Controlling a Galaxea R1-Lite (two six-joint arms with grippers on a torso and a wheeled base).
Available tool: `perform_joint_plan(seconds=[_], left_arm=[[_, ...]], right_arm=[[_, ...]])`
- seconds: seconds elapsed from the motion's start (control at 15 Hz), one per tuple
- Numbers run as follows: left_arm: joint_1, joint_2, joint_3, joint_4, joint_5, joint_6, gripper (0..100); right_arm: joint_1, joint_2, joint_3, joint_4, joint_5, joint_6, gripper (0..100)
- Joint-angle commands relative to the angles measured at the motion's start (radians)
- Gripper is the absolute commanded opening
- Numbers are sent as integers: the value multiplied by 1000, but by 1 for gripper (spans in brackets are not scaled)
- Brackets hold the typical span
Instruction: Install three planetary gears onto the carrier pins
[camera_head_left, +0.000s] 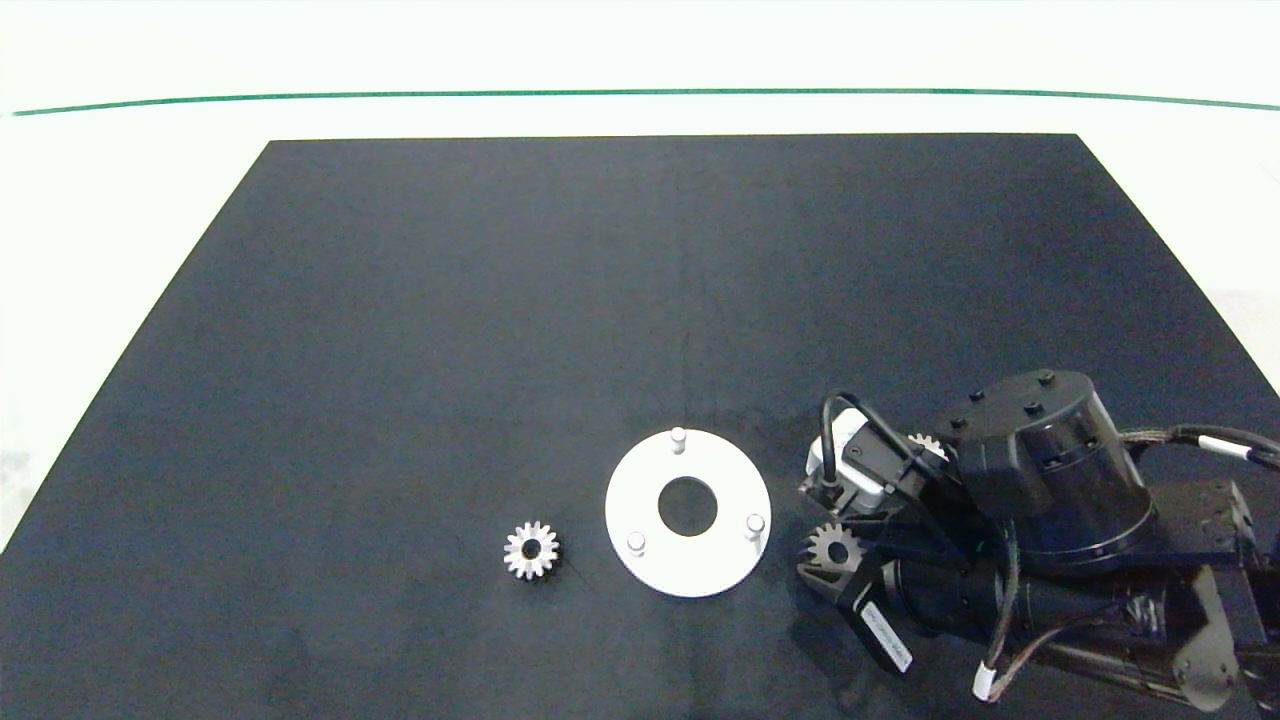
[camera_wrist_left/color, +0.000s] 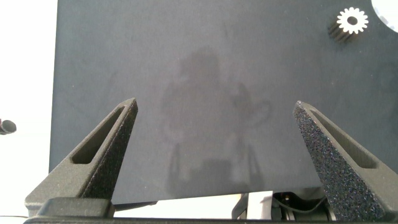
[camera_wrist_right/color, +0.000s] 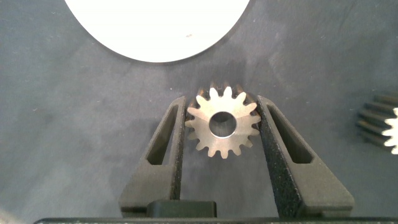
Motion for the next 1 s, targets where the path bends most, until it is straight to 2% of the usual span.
perform_joint_plan(seconds=[0.07, 0.2, 0.33, 1.0], left_arm=[[2, 1, 0, 3, 1, 1, 100], [2, 8, 0, 3, -1, 1, 100], [2, 8, 0, 3, -4, 1, 100], [0, 9, 0, 3, -5, 1, 100]], right_arm=[[44, -17, -129, 110, -3, 1, 7], [73, -8, -195, 131, -10, 1, 7], [86, 12, -249, 185, -24, 1, 7], [84, 116, -289, 187, -26, 1, 7]])
